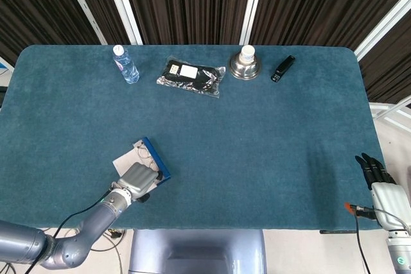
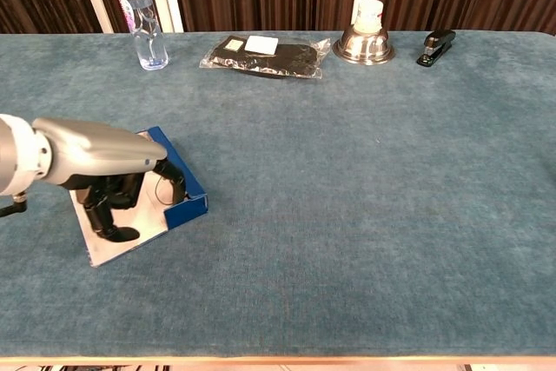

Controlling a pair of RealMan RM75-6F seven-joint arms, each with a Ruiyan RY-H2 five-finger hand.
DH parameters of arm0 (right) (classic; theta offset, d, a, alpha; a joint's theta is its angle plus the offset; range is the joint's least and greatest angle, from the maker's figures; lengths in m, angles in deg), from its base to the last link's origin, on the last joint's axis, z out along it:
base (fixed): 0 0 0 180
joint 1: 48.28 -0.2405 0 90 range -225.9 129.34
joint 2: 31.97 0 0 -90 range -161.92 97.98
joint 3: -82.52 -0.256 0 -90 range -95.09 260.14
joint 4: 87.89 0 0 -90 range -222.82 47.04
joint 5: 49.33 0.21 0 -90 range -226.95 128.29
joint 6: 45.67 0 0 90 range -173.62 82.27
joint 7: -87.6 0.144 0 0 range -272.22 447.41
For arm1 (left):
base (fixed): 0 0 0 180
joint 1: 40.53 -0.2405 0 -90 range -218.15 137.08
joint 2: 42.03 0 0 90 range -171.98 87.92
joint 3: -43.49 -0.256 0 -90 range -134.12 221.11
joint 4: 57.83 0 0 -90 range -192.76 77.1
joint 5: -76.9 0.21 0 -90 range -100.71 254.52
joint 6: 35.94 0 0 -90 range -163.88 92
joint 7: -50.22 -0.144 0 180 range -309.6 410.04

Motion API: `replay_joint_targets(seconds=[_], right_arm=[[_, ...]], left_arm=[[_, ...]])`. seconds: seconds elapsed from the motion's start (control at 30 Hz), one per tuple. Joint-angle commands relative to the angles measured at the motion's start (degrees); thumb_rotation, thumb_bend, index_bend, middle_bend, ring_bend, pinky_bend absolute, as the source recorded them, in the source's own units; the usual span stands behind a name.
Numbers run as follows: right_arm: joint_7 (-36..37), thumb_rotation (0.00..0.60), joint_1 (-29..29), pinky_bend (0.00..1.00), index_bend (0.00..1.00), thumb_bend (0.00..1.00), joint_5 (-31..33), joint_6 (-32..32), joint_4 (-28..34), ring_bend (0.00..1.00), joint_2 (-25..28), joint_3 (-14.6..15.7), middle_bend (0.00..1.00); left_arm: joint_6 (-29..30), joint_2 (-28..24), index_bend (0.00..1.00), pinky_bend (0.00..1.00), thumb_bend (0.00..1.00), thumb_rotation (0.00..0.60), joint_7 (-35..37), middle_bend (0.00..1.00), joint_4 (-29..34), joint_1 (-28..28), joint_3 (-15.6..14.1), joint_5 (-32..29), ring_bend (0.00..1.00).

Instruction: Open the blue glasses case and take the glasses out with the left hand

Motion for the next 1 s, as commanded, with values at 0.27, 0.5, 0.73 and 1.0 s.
replay_joint_targets(seconds=[0.27,0.5,0.73,1.0], right_arm=[[-0.14,0.6,-0.02,0.21,0.0,0.12,0.11,-0.07,0.04,0.0,-0.02,-0.02,0.0],[-0.14,0.6,-0.03,0.21,0.0,0.12,0.16,-0.12,0.07,0.0,-0.01,-0.03,0.0],[0.09,0.6,-0.03,0.21,0.0,0.12,0.18,-0.16,0.06,0.0,0.05,-0.03,0.0],[0.18,0.6,-0.05,0.21,0.0,0.12,0.23,-0.22,0.06,0.0,0.06,-0.05,0.0]], left_arm=[[1.22,3.17,0.23,0.95,0.34,0.6,-0.33,1.0,-3.42,2.31,1.38,-2.65,0.91],[1.78,5.13,0.22,0.95,0.34,0.6,-0.22,1.0,-6.0,4.17,3.35,-4.74,0.92],[1.98,7.16,0.22,0.95,0.34,0.6,-0.54,1.0,-8.94,5.67,4.22,-7.89,0.92],[2.57,8.81,0.21,0.95,0.34,0.6,-0.04,1.0,-11.95,6.2,4.83,-9.4,0.92]])
